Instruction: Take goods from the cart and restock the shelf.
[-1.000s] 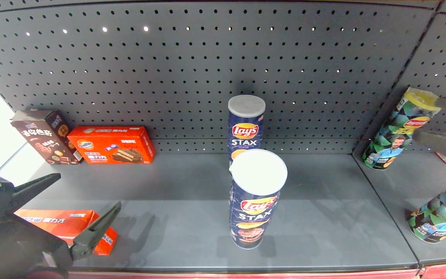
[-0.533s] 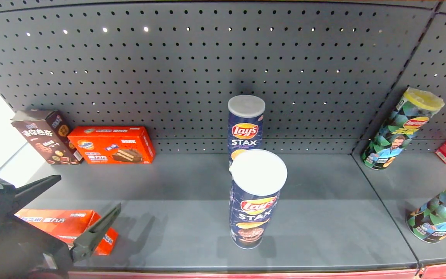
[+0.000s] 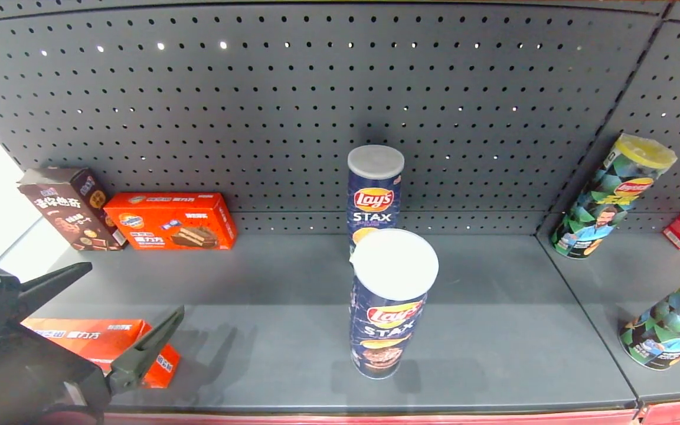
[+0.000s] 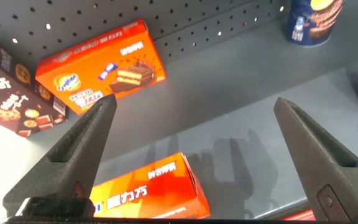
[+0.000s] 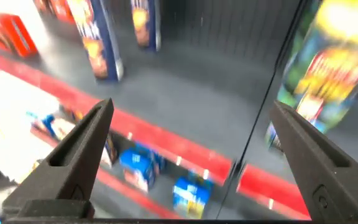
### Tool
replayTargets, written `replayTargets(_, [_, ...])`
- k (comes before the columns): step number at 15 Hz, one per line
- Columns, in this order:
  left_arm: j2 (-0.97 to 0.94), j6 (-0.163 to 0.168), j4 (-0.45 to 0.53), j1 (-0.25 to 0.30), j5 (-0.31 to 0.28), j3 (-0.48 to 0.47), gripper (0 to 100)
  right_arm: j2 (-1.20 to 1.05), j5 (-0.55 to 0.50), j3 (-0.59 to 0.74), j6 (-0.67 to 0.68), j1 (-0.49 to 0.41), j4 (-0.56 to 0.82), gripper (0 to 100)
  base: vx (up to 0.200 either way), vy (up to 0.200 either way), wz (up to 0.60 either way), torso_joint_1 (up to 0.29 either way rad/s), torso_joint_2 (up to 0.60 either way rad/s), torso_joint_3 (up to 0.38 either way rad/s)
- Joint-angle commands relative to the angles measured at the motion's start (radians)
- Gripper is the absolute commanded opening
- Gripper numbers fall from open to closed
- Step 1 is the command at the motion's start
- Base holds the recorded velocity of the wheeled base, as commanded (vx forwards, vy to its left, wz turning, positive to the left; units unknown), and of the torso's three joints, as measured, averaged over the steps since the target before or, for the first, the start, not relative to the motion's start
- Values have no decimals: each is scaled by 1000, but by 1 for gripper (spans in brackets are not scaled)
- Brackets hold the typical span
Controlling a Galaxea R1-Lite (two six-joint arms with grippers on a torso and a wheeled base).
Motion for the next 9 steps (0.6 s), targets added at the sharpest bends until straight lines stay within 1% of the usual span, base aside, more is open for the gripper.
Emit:
replayTargets(1, [2,0,-2,1,0,-2,100,-42,-10,111,10,-1,0,100,0,0,0,0,0,0])
replayTargets(2, [2,1,0,0,0,1,100,-42,-44,160,10,-4,-7,100,0,0,0,0,0,0])
replayTargets(3, [0,1,2,1,0,3,100,-42,-105,199,10,-6,-13,100,0,0,0,0,0,0])
replayTargets(4, [0,1,2,1,0,3,100,-42,-130,200,19,-9,-20,100,0,0,0,0,0,0])
replayTargets(5, [0,1,2,0,0,6,100,-42,-157,202,67,-67,-21,100,0,0,0,0,0,0])
replayTargets(6, [0,1,2,0,0,10,100,-28,-160,202,84,-167,-21,100,0,0,0,0,0,0])
replayTargets(7, [0,1,2,0,-1,10,100,3,-191,202,108,-213,-23,100,0,0,0,0,0,0])
replayTargets(9, [3,3,2,-2,-6,7,100,12,-315,209,111,-204,-47,100,0,0,0,0,0,0])
